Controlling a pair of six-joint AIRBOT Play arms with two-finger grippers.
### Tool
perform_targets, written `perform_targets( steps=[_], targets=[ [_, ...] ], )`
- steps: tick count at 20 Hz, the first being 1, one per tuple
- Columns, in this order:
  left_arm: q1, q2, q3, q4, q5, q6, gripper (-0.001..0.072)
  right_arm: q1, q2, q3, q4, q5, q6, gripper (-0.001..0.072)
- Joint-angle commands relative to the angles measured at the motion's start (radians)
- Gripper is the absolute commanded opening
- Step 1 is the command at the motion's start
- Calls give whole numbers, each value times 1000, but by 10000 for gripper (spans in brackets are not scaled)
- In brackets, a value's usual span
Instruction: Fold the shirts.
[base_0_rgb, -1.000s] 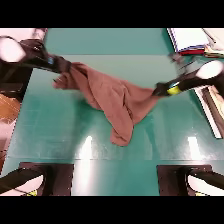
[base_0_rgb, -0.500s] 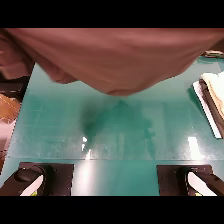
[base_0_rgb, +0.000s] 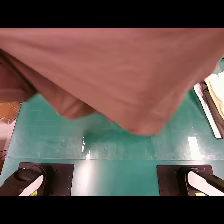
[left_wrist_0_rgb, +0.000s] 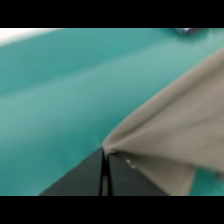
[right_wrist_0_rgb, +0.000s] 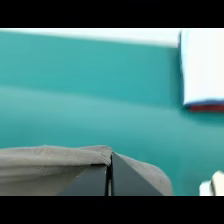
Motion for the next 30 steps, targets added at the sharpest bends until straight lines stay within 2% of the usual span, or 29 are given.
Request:
perform_targets(
  steps=[1, 3, 5, 8, 10, 13, 14, 15, 16, 18, 21, 24, 27, 29, 30],
  targets=[
    [1, -133, -138, -12, -88, 44, 24, 41, -139, -118, 0, 36, 2, 13],
    [1, -232, -307, -12, 0, 94, 25, 65, -256, -195, 0, 59, 2, 13],
    [1, -345, -433, -3, 154, 125, 25, 77, -368, -244, 2, 51, 1, 14],
    [1, -520, -451, 84, 401, 144, 25, 89, -505, -227, 4, 47, 1, 13],
    [5, -595, -415, 147, 550, 109, 25, 92, -560, -182, 5, 44, 2, 14],
    [43, -636, -363, 162, 703, -2, 30, 97, -594, -118, 4, 38, 2, 19],
    [61, -637, -348, 162, 705, -31, 215, 97, -593, -110, 4, 34, 2, 112],
    [81, -637, -332, 161, 686, -65, 476, 95, -593, -101, 5, 35, 2, 309],
    [101, -636, -313, 158, 637, -71, 500, 89, -593, -94, 6, 45, 2, 351],
    [151, -630, -268, 158, 460, -70, 500, 67, -576, -112, 13, 101, 1, 349],
    [256, -591, -277, 109, 264, -70, 500, 33, -480, -272, 13, 109, -12, 347],
    [338, -509, -433, -2, 269, -61, 501, 10, -351, -485, 14, 63, -38, 346],
    [354, -479, -628, -19, 301, -62, 502, 10, -252, -645, 14, -15, -48, 346],
    [354, -480, -733, -97, 366, -48, 502, 10, -211, -718, 64, -37, -58, 347],
    [354, -480, -771, -151, 405, -15, 502, 8, -200, -743, 92, -49, -69, 347]
  ],
)
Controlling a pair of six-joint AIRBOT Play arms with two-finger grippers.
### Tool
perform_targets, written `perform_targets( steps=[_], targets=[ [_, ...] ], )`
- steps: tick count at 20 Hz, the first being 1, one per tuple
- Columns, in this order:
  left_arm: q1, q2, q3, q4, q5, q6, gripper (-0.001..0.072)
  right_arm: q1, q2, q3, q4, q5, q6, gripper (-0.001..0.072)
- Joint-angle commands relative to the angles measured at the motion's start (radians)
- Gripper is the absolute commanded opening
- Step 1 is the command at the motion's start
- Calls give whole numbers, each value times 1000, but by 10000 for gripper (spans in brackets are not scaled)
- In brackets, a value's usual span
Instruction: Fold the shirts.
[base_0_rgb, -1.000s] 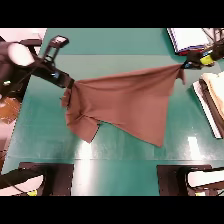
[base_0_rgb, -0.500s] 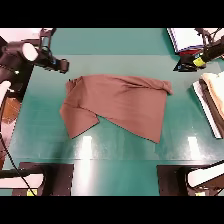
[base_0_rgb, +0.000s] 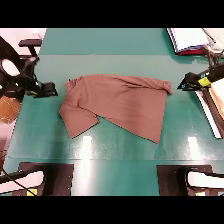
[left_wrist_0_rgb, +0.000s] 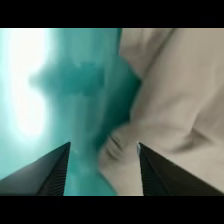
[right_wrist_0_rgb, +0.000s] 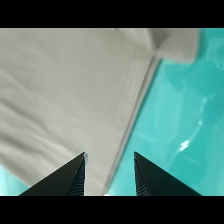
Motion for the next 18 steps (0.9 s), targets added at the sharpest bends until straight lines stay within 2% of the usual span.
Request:
perform_targets(
  steps=[1, 5, 8, 9, 10, 11, 15, 16, 17, 18],
  targets=[
    [14, 13, -163, -165, 106, 70, 501, -5, 65, -122, 71, -56, -23, 347],
    [-25, 11, -240, -195, 212, 98, 500, -3, 65, -132, 79, -58, -23, 347],
    [-40, 5, -242, -196, 222, 92, 498, -19, 65, -133, 76, -36, -23, 347],
    [-40, 6, -242, -192, 218, 89, 474, -31, 65, -133, 74, -13, -23, 347],
    [-39, 6, -240, -190, 209, 90, 226, -48, 65, -134, 66, 9, -23, 347],
    [-37, 6, -237, -188, 200, 91, 39, -62, 67, -141, 63, 29, -23, 347],
    [-37, 16, -183, -164, 124, 91, 24, -122, 158, -367, -13, 13, -10, 347],
    [-37, 27, -177, -164, 127, 91, 24, -139, 185, -452, -7, 10, -10, 405],
    [-38, 44, -175, -166, 133, 91, 25, -146, 206, -536, -3, 9, -10, 551],
    [-38, 59, -175, -166, 137, 90, 24, -146, 220, -607, 1, 5, -10, 562]
  ],
)
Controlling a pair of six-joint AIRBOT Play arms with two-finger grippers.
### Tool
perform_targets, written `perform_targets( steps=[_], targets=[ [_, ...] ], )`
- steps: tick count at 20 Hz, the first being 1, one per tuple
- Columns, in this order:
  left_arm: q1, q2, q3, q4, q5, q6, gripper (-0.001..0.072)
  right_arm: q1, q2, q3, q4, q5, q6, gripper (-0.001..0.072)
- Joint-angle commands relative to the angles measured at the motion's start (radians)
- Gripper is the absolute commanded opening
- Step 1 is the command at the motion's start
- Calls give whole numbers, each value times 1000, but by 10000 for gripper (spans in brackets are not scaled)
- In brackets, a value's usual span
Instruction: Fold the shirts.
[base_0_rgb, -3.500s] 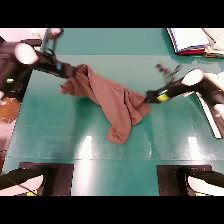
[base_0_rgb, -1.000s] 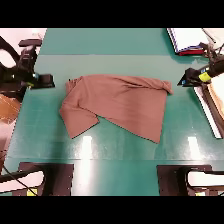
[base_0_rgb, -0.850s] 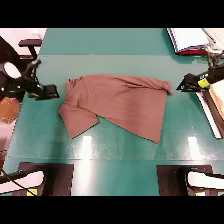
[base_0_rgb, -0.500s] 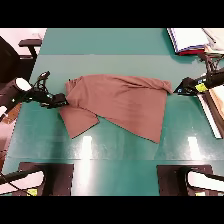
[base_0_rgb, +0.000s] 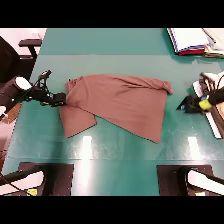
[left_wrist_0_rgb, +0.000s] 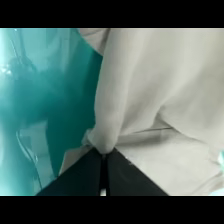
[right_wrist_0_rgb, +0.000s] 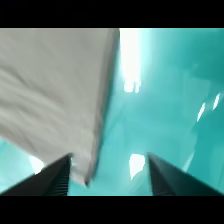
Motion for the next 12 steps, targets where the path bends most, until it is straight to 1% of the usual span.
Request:
perform_targets(
  steps=[1, 4, 6, 8, 9, 10, 11, 12],
  targets=[
    [-1, 40, 13, 6, -5, 0, 24, -16, 63, -242, -6, -14, 5, 558],
    [-1, 53, 13, 5, -13, 0, 25, 50, 89, -385, 90, -99, 5, 550],
    [-1, 53, 13, 3, -17, 0, 25, 119, 94, -437, 150, -156, 5, 549],
    [-1, 53, 13, 2, -17, 0, 25, 197, 75, -464, 172, -201, 21, 543],
    [-1, 53, 13, 2, -18, 0, 25, 239, 61, -467, 171, -228, 22, 446],
    [-1, 53, 13, 2, -22, 0, 25, 274, 50, -465, 172, -256, 22, 392],
    [-1, 53, 13, 2, -28, 0, 24, 309, 48, -460, 171, -287, 22, 313],
    [-1, 58, 13, 2, -39, 0, 24, 336, 54, -450, 171, -311, 22, 189]
  ],
)
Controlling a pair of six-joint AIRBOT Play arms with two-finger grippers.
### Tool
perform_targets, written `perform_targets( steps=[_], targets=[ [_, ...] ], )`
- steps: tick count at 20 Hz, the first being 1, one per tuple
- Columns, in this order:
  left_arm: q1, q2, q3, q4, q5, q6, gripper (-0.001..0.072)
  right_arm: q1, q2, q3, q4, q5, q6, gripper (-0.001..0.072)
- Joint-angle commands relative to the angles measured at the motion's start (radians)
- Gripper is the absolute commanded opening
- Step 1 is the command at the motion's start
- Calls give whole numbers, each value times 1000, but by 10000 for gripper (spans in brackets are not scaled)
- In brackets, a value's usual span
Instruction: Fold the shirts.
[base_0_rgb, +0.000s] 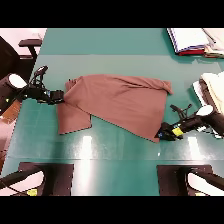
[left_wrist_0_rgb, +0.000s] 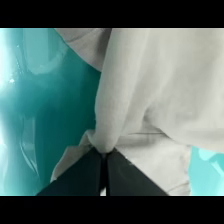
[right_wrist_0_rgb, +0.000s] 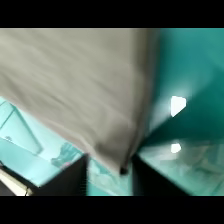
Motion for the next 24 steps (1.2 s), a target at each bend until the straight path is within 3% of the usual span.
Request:
perform_targets(
  steps=[1, 4, 6, 13, 18, 21, 24],
  targets=[
    [-1, 17, 1, 0, -23, 0, 24, 110, 8, 6, 5, -121, 5, 95],
    [0, 133, 12, 13, -22, 1, 24, 114, 103, 101, -3, -115, 4, 17],
    [0, 244, 77, 39, -47, 1, 24, 71, 186, 230, -4, -85, 0, 16],
    [-1, 550, 639, 60, -89, -1, 24, -152, 357, 912, -5, 8, 0, 16],
    [-1, 570, 985, 54, -123, -66, 23, -274, 315, 1347, -7, 156, 1, 16],
    [0, 567, 1056, 52, -75, -79, 22, -333, 237, 1585, -60, 262, 55, 15],
    [0, 539, 1055, 53, -90, -79, 22, -349, 188, 1641, -63, 284, 84, 15]
  ],
)
